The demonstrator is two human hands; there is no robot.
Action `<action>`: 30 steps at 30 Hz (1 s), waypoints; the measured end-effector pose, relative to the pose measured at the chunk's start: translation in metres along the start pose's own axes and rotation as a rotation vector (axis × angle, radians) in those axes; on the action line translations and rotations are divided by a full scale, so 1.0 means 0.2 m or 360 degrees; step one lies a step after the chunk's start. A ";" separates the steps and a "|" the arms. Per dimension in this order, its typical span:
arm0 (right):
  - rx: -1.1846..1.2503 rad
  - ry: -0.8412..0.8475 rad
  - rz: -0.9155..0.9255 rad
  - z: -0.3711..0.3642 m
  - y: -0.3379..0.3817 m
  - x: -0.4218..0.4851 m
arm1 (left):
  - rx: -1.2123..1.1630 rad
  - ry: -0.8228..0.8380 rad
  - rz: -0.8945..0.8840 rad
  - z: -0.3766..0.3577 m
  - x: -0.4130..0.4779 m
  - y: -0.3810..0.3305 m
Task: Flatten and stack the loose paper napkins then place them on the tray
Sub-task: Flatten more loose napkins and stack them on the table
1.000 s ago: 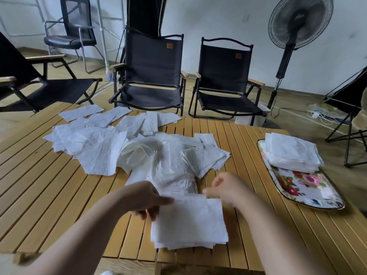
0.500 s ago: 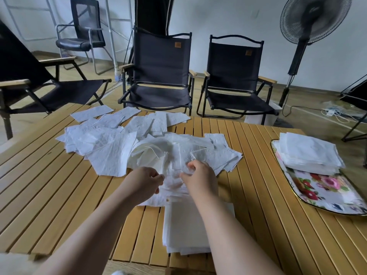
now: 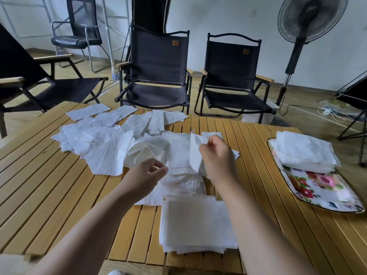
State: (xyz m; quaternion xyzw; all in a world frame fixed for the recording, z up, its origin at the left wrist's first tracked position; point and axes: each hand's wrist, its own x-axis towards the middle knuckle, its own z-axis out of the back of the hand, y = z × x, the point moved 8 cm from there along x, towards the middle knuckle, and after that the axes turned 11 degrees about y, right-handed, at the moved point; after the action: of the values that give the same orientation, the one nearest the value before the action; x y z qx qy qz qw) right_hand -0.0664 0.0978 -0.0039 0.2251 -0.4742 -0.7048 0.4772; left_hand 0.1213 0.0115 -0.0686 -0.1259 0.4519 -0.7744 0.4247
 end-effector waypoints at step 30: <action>-0.0845 0.0397 -0.0681 0.23 -0.48 -0.15 | 0.0412 0.0958 0.0662 -0.28 -0.12 0.07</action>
State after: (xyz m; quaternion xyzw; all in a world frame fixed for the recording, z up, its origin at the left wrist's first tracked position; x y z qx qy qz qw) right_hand -0.1318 0.1535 -0.0717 0.2717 -0.1551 -0.8544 0.4149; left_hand 0.1113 0.0598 -0.1063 0.2558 0.4707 -0.7247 0.4334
